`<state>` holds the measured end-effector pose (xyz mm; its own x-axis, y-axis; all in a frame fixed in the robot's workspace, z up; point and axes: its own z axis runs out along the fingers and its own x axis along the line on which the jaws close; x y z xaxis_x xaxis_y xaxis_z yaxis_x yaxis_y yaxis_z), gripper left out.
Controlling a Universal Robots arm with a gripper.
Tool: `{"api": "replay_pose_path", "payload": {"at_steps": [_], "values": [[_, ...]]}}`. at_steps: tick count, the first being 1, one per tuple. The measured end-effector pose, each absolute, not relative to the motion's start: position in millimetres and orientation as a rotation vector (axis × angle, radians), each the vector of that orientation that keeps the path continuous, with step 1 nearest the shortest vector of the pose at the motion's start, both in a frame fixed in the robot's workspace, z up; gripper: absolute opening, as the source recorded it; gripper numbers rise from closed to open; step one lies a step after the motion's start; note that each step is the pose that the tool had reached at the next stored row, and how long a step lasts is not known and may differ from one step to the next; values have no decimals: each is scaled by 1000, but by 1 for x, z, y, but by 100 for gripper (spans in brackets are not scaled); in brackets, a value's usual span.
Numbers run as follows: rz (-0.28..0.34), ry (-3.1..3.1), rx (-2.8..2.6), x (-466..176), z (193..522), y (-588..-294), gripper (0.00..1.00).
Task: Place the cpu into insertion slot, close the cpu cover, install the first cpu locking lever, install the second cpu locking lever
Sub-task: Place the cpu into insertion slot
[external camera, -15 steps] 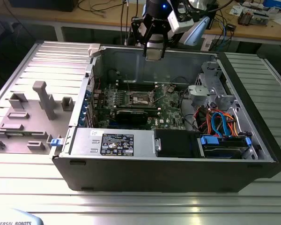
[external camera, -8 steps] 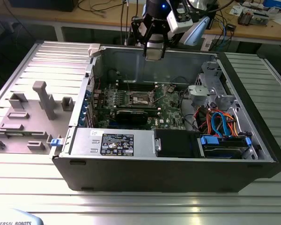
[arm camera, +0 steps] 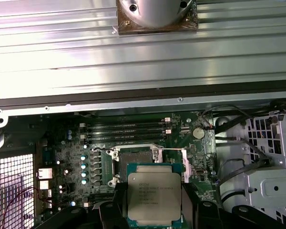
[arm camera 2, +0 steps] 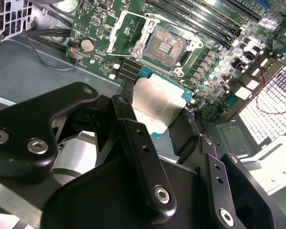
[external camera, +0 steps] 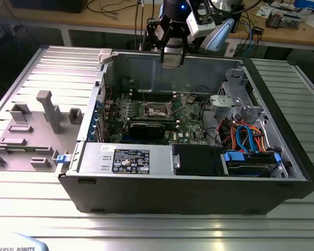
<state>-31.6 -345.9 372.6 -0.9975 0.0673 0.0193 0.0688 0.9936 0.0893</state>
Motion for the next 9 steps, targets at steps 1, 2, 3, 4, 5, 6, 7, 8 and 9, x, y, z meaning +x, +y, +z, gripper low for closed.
{"api": "replay_pose_path", "payload": {"at_steps": [1, 2, 3, 4, 5, 6, 7, 8, 9], "values": [[-141, -3120, -106, -32, 373, -346, 54], [-141, -3120, -107, -32, 373, -346, 54], [-141, -3120, -109, -32, 373, -346, 54], [-141, -3120, -113, -32, 373, -346, 54], [-141, -3120, -118, -32, 373, -346, 54], [-141, -3120, -129, -32, 373, -346, 54], [-141, -3120, -137, -32, 373, -346, 54], [-141, -3120, -143, -32, 373, -346, 54], [-141, -3120, -150, -32, 372, -346, 54]]}}
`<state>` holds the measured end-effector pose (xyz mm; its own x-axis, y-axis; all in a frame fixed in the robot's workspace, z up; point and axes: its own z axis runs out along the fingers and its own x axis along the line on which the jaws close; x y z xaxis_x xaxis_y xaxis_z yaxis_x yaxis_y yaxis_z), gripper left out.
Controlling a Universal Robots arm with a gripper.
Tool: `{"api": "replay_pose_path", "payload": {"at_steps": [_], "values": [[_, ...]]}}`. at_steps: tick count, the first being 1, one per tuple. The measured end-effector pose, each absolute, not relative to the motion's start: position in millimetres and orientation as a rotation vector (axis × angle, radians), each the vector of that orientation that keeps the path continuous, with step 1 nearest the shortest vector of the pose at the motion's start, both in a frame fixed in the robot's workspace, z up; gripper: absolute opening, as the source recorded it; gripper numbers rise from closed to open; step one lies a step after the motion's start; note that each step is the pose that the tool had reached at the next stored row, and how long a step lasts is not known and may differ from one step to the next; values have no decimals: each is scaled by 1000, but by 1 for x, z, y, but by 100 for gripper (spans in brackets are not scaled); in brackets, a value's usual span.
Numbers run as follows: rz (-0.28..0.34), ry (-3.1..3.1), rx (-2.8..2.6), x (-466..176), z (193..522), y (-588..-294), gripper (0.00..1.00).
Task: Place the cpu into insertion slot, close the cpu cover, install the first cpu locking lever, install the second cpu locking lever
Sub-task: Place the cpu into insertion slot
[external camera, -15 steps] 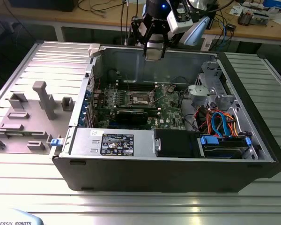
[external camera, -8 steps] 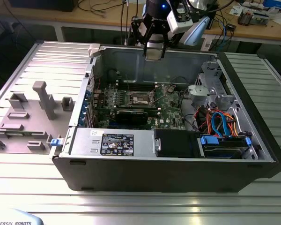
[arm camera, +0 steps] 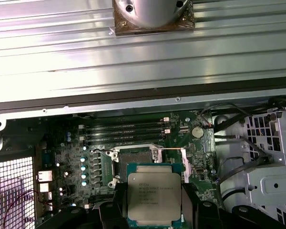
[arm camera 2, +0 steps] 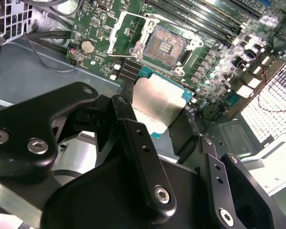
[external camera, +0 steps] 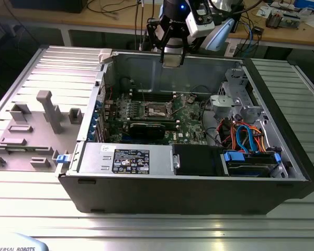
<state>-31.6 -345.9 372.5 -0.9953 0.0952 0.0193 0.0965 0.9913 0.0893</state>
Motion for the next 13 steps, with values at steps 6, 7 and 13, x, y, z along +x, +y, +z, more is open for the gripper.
{"api": "replay_pose_path", "payload": {"at_steps": [6, 7, 13], "values": [[-141, -3119, -195, -32, 372, -346, 54], [-141, -3118, -201, -32, 372, -346, 54], [-141, -3118, -213, -32, 372, -346, 54]]}}
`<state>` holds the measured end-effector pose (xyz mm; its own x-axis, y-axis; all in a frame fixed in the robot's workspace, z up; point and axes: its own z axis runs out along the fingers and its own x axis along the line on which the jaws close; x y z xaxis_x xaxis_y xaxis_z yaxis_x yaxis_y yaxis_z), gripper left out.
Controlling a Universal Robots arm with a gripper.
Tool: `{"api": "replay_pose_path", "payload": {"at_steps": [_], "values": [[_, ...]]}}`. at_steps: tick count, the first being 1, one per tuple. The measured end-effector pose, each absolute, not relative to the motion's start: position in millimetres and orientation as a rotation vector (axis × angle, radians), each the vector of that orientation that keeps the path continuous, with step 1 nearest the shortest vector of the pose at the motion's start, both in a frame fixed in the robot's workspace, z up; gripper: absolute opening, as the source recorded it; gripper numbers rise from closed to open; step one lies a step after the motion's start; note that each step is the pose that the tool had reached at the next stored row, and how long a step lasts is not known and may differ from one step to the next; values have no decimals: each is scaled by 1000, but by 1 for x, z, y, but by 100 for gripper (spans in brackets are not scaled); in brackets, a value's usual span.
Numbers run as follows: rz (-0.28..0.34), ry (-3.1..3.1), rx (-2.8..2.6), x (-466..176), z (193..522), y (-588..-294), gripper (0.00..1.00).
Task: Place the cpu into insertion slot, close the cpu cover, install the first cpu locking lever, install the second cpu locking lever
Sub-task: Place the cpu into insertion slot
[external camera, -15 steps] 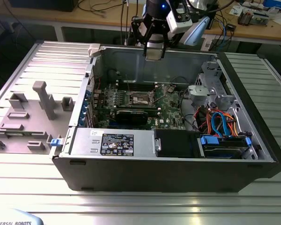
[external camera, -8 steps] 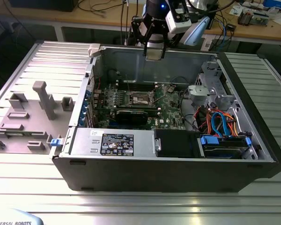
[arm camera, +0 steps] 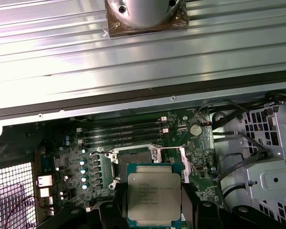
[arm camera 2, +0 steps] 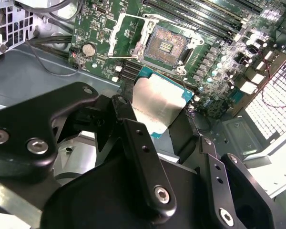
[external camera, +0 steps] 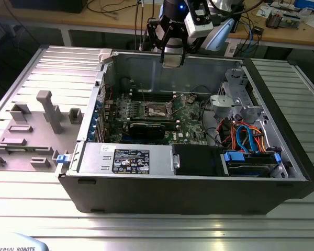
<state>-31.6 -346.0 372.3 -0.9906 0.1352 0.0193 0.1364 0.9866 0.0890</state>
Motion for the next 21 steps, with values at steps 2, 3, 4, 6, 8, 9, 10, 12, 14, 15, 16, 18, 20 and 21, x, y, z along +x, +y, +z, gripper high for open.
{"api": "replay_pose_path", "payload": {"at_steps": [2, 3, 4, 6, 8, 9, 10, 12, 14, 15, 16, 18, 20, 21], "values": [[-141, -3118, -214, -32, 372, -346, 54], [-141, -3118, -214, -32, 372, -346, 54], [-141, -3118, -214, -32, 372, -346, 54], [-141, -3118, -214, -32, 372, -346, 54], [-141, -3118, -214, -32, 372, -346, 54], [-141, -3118, -214, -32, 372, -346, 54], [-141, -3118, -215, -32, 372, -346, 54], [-141, -3118, -215, -32, 372, -346, 54], [-139, -3118, -223, -32, 372, -347, 54], [-138, -3118, -229, -32, 371, -347, 54], [-137, -3117, -236, -32, 371, -346, 54], [-133, -3116, -263, -32, 371, -346, 54], [-130, -3115, -290, -32, 371, -346, 54], [-130, -3114, -302, -32, 371, -346, 54]]}}
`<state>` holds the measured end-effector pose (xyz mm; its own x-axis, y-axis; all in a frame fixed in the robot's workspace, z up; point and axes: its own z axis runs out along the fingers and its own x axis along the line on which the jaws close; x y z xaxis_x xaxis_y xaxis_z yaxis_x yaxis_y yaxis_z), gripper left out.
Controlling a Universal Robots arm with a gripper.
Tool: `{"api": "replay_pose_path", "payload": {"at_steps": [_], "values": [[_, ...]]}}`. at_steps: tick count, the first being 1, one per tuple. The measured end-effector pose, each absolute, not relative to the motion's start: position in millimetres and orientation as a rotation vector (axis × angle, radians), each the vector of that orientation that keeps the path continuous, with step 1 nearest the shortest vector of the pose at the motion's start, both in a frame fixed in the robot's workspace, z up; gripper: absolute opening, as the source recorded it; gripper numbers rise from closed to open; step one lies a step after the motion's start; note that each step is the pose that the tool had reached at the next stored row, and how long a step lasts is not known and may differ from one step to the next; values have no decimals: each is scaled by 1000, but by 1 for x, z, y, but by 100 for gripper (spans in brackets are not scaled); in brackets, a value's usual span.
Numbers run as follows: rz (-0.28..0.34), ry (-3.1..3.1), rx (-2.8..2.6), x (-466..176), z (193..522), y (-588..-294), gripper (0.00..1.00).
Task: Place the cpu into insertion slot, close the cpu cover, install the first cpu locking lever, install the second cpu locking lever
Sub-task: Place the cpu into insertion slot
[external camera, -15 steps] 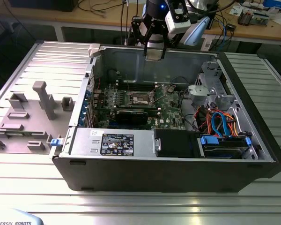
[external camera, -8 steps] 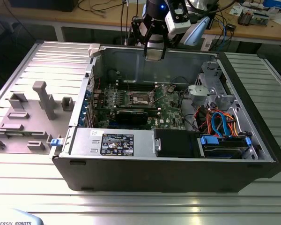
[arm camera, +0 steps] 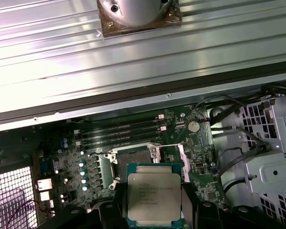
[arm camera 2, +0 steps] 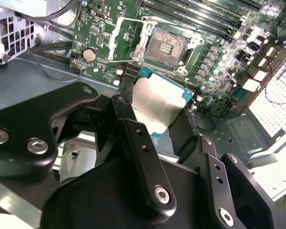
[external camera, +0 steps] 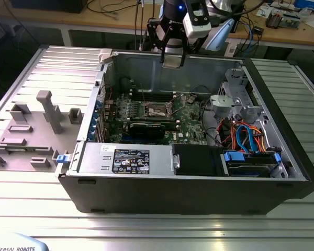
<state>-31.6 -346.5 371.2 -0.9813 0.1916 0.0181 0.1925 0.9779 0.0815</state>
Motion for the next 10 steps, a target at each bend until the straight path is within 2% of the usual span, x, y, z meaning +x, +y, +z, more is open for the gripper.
{"api": "replay_pose_path", "payload": {"at_steps": [10], "values": [[-130, -3105, -408, -32, 370, -348, 54]]}}
